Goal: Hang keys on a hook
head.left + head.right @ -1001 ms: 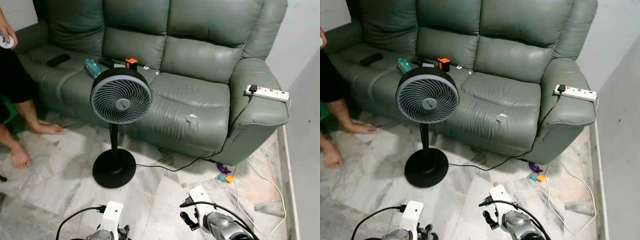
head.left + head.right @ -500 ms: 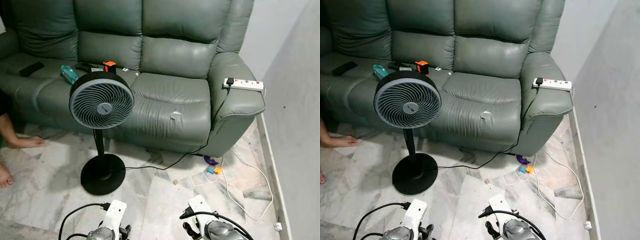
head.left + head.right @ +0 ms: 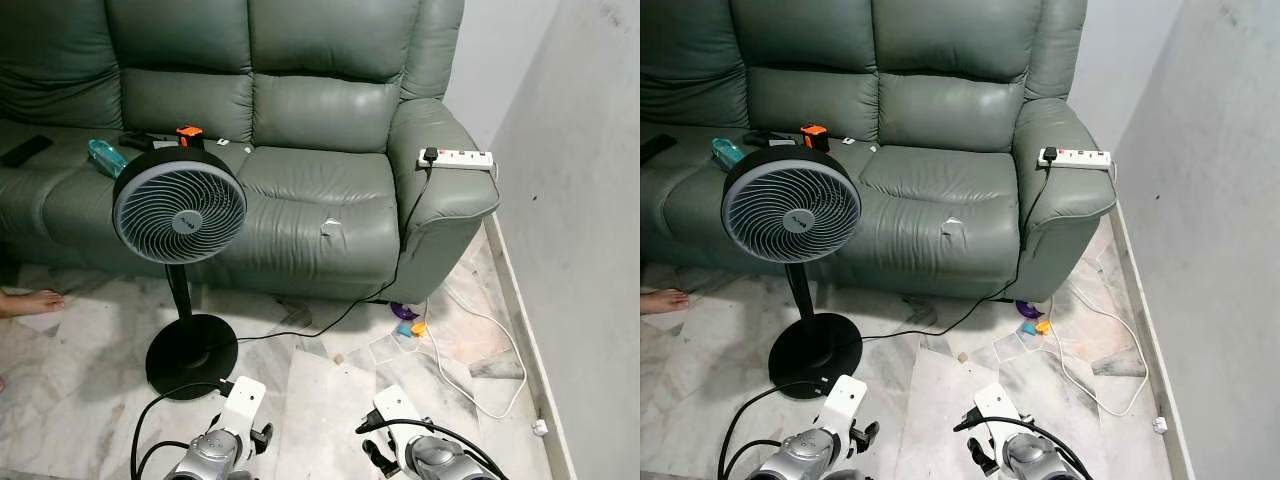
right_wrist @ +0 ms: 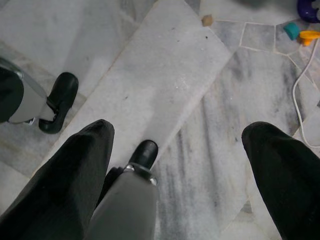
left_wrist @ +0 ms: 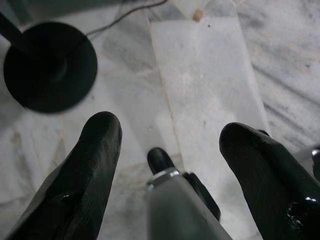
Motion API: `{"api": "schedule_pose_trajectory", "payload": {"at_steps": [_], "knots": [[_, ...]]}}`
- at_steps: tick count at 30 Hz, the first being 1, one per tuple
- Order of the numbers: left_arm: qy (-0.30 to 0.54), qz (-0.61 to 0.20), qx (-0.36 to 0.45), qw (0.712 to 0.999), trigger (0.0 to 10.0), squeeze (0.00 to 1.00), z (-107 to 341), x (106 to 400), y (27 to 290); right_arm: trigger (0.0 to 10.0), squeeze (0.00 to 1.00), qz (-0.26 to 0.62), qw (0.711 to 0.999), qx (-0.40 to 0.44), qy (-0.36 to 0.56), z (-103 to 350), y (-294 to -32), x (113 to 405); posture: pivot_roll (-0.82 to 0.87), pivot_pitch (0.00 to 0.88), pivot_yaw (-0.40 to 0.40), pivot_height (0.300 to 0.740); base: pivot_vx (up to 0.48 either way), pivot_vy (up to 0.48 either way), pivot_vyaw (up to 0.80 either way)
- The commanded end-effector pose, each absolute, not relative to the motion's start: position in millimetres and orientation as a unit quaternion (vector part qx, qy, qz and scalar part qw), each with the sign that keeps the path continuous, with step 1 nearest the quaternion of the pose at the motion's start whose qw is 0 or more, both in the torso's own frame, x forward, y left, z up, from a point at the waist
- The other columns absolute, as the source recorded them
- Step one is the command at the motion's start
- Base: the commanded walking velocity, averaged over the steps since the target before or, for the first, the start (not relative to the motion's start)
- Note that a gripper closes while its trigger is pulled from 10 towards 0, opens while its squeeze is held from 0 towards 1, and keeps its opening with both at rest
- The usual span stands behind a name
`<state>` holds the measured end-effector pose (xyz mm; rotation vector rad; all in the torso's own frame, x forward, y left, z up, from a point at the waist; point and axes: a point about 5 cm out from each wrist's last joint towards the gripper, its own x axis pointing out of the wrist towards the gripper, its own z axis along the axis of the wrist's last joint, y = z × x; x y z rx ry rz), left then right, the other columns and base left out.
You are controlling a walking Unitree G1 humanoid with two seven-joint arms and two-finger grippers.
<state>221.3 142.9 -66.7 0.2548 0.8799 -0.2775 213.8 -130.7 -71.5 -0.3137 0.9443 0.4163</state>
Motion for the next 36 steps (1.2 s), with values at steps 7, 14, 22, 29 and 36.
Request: {"api": "schedule_pose_trajectory", "payload": {"at_steps": [7, 14, 22, 29, 36], "knots": [[0.421, -0.129, 0.135, 0.888, 10.0, 0.00, -61, 231, 143, 10.0, 0.00, 0.179, 0.853, -0.147, 0.468, -78, -146, 202, 0.09, 0.036, -0.010, 0.740, 0.000, 0.000, -0.77], [0.430, -0.147, 0.146, 0.879, 10.0, 0.00, -62, 230, 133, 10.0, 0.00, 0.174, 0.850, -0.148, 0.474, -80, -152, 197, 0.08, 0.038, -0.007, 0.740, 0.000, 0.000, -0.78], [0.431, -0.184, 0.174, 0.866, 10.0, 0.00, -61, 231, 118, 10.0, 0.00, 0.181, 0.847, -0.156, 0.475, -82, -152, 194, 0.08, 0.040, -0.008, 0.740, 0.000, 0.000, -0.78], [0.448, -0.183, 0.183, 0.856, 10.0, 0.00, -73, 212, 135, 10.0, 0.00, 0.183, 0.845, -0.154, 0.479, -83, -148, 192, 0.08, 0.043, -0.008, 0.740, 0.000, 0.000, -0.78], [0.450, -0.192, 0.183, 0.853, 10.0, 0.00, -74, 210, 134, 10.0, 0.00, 0.193, 0.844, -0.161, 0.473, -83, -145, 192, 0.08, 0.046, -0.006, 0.740, 0.000, 0.000, -0.52]]}}
